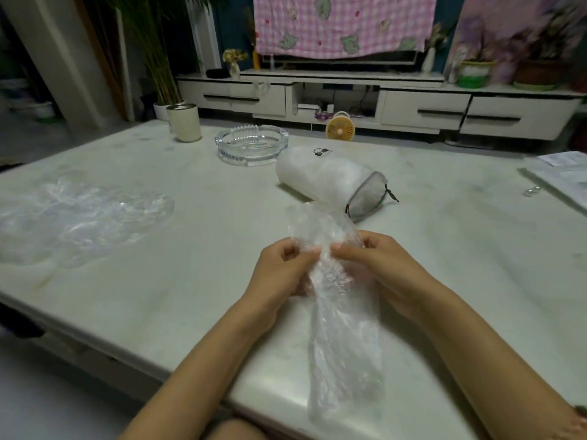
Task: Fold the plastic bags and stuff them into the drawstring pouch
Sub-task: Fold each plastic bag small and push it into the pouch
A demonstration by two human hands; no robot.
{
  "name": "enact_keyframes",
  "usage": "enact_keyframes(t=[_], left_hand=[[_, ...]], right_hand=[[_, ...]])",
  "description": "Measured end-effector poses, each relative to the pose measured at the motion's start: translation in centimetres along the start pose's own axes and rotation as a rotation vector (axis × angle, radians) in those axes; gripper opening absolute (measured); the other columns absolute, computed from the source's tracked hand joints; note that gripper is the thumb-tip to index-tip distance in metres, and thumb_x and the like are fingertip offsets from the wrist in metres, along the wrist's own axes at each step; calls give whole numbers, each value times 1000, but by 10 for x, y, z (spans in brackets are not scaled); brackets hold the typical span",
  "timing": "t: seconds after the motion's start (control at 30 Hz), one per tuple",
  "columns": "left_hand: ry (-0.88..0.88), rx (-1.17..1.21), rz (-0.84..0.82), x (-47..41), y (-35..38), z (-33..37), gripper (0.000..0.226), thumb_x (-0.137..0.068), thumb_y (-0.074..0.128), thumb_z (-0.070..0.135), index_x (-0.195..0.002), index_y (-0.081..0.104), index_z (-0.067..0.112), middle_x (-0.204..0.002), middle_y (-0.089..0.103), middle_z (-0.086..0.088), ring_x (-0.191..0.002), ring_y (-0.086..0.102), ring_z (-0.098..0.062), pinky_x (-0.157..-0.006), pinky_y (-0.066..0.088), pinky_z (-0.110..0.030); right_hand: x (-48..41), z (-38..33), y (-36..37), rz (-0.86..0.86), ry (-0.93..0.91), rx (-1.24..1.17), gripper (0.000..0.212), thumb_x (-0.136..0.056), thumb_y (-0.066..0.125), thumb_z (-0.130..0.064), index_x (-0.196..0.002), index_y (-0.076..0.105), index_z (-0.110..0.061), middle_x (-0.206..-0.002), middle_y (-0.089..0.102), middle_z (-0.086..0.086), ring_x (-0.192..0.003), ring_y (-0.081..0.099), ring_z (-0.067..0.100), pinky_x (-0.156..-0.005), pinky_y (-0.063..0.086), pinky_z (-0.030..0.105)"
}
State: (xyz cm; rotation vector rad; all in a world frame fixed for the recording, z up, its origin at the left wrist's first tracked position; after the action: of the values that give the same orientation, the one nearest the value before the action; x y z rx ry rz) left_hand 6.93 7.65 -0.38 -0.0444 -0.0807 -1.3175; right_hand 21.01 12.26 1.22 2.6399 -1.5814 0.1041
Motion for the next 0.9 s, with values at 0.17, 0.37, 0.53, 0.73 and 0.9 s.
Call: enact_keyframes(t=[0.17, 0.37, 0.53, 0.73, 0.9], left_hand=[[41, 11, 9, 5, 2, 1, 18, -90, 57, 8, -95, 61, -9, -79, 59, -17, -64, 56, -23, -53, 49, -28], [-191, 433, -286, 8, 2, 1, 63, -89, 37, 47, -123, 56, -3, -119, 62, -21, -107, 60, -35, -84, 52, -41], [-124, 268, -360, 10, 1, -1, 42, -78, 59, 19, -115, 63, -1, -108, 66, -21, -92, 65, -28, -79, 55, -36], [-109, 307, -232, 7, -10, -5, 17, -91, 50, 8, -88, 66, 4, -73, 70, -10, -64, 68, -19, -60, 55, -27], [-144, 418, -178, 6, -15, 0, 23, -97, 37, 3, -87, 58, 8, -73, 64, -3, -56, 64, -1, -54, 51, -15]], right_hand=[[-2, -6, -1, -64, -39, -9, 31, -83, 50, 15, -79, 71, -8, -72, 70, 5, -64, 65, 11, -62, 53, 18], [2, -11, 6, -102, -144, 91, 54, -74, 43, 24, -53, 72, -16, -78, 69, -7, -77, 64, 9, -71, 51, 20], [3, -13, 7, -1, -183, 108, 58, -75, 39, 24, -55, 73, -19, -76, 69, -9, -77, 64, 9, -71, 52, 22], [20, -33, -12, 133, -435, 687, 67, -72, 55, 13, -124, 51, -29, -126, 52, -8, -112, 45, 3, -101, 36, 22], [34, -7, 51, -64, -899, 1282, 73, -66, 62, -33, -134, 42, -20, -147, 36, 7, -137, 24, 22, -111, 14, 28]])
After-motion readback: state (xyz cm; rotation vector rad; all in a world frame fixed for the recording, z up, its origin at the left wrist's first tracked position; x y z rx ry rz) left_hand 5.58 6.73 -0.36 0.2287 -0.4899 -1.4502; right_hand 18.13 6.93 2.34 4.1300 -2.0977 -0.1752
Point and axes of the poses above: each hand's wrist, its own x-axis away from the middle knuckle, its own y-axis out of the palm, z = x × y, the point moved 3 cm from there along -x, towards the middle knuckle
